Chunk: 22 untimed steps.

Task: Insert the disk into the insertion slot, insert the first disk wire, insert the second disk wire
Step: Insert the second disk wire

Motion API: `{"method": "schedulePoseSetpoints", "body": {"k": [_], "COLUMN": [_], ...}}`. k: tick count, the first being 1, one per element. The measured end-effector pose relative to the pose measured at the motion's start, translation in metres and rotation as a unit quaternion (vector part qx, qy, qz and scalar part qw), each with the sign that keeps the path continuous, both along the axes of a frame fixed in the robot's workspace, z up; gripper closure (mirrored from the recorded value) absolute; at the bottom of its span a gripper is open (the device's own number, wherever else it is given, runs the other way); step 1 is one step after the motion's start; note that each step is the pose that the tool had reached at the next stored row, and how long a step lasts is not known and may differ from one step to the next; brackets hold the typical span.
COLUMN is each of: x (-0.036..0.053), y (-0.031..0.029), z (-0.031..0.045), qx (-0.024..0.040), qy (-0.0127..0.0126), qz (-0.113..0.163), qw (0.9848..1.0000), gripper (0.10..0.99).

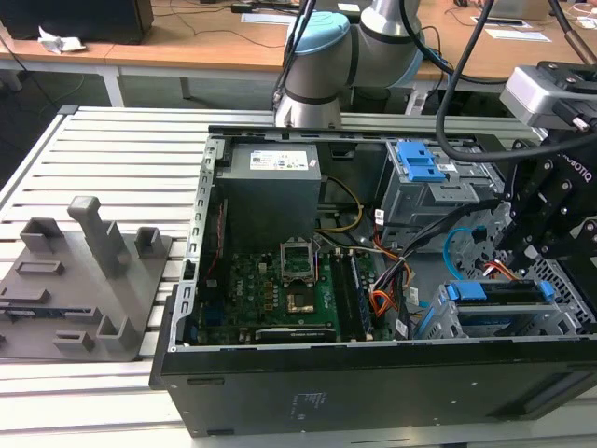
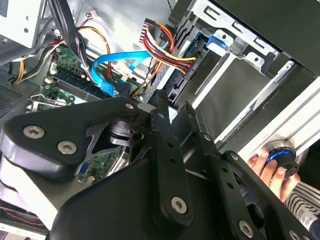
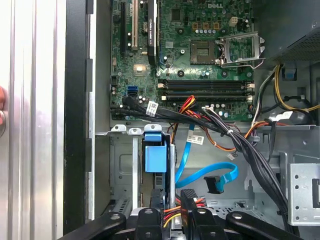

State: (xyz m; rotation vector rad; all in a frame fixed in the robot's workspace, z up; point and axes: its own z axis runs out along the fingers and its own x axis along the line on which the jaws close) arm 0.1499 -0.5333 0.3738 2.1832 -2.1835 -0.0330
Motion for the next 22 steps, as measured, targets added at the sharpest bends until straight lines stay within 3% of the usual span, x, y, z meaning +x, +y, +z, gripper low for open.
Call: {"method": "schedulePoseSetpoints", "body": {"k": [7, 20, 21, 22], "x": [0.0, 0.0, 0.0, 0.0], "y": [0.0, 0.0, 0.0, 0.0004], "z": [0.0027, 0.0027, 0.0027, 0.0028], "qx": [0.0, 0.0, 0.0, 0.0001], "qy": [0.0, 0.0, 0.0, 0.0], "qz": [0.013, 0.013, 0.013, 0.014], "qw": [0.9999, 0.9999, 0.9999, 0.9999], "gripper": [0.784, 0.784, 0.647, 0.647]}}
